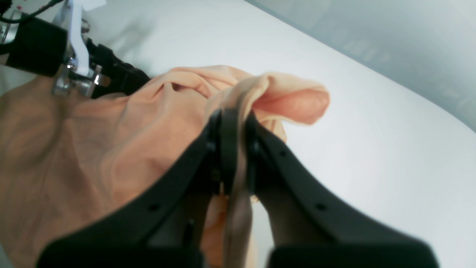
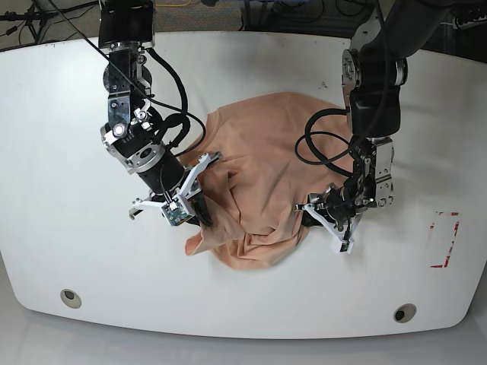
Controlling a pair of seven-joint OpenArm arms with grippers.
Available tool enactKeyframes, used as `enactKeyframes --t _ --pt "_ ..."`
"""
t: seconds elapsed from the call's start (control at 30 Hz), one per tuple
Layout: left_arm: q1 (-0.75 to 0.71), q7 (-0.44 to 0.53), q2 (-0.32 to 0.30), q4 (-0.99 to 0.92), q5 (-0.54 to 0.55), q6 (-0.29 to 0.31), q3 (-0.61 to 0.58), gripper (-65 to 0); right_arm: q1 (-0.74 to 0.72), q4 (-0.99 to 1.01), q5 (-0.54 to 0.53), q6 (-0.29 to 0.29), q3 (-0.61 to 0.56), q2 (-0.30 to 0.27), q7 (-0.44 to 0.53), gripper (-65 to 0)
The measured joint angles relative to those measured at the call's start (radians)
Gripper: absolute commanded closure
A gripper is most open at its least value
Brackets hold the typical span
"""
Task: Fold the T-shirt properly
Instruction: 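Move the left gripper across the shirt toward the right gripper and grasp fabric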
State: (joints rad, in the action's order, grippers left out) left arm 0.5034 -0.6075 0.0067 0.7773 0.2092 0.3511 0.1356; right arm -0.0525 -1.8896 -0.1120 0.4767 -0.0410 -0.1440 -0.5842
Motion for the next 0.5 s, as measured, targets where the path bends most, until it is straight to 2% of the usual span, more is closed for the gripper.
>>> enactKeyframes --t 0.2,0.5 --pt "-0.010 0.010 -0.012 -0.001 0.021 0.015 -0.001 0.0 -0.001 0.000 0.000 -0.001 0.000 0.000 0.000 -0.2" --pt "-0.017 -0.027 -0.015 0.038 0.011 0.017 -0.001 -0.4 -0.001 0.000 0.000 -0.001 0.000 0.000 -0.002 -0.1"
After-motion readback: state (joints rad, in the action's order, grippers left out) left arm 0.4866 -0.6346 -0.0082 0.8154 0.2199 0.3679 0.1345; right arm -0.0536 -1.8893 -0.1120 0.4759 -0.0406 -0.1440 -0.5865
